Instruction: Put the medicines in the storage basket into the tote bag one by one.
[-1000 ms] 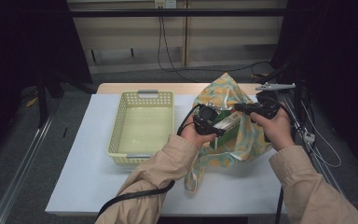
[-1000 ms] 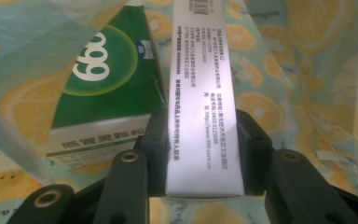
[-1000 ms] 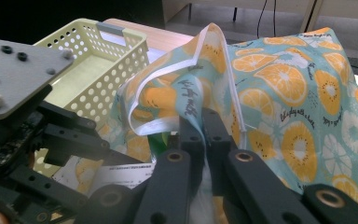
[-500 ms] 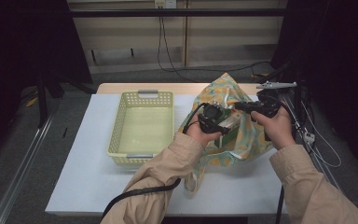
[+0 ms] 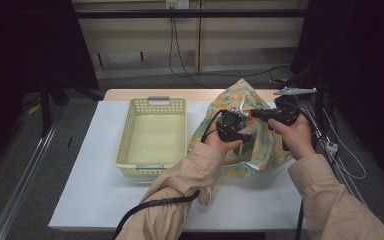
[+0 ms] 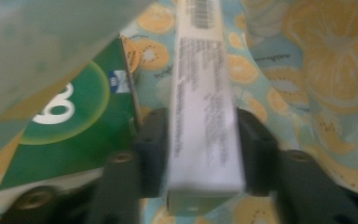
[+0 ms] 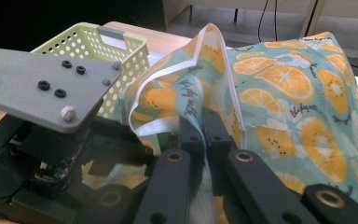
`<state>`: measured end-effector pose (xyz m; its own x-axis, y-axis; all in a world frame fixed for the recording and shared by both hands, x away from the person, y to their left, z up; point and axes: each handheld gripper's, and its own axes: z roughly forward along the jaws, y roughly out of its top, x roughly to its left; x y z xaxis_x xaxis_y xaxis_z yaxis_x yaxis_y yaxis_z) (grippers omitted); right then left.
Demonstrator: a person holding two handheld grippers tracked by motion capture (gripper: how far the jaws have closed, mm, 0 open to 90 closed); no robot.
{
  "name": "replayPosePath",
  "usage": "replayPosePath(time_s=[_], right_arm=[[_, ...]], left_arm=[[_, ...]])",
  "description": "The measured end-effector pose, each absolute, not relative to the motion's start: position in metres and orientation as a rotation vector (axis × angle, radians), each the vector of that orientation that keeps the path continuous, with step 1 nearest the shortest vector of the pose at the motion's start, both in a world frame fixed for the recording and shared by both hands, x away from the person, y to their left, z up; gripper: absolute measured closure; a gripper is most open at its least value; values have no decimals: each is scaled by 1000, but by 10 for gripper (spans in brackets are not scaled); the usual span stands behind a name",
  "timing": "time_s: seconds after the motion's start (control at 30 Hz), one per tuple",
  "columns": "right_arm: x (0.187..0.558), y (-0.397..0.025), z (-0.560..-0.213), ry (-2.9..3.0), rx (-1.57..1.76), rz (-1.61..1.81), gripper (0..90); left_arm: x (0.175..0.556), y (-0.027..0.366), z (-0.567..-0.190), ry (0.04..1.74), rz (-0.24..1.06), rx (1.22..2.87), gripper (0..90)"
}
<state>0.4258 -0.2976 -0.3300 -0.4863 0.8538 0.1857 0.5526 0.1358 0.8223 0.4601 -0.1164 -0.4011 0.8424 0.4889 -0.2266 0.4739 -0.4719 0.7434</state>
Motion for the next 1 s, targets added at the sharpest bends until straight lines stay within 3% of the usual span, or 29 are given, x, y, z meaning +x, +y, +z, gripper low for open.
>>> replayPosePath(time_s=[0.13, 0.77, 1.0], right_arm=[[425, -301, -330, 2087, 1362, 1279, 897], [427, -289, -340, 2118, 1365, 1231, 897], [427, -284, -341, 2123, 1367, 1226, 896]], left_arm=[[457, -105, -397, 732, 9, 2145, 284], [403, -30, -381, 599, 4, 2120, 58], [387, -16, -384, 557, -51, 2119, 61]])
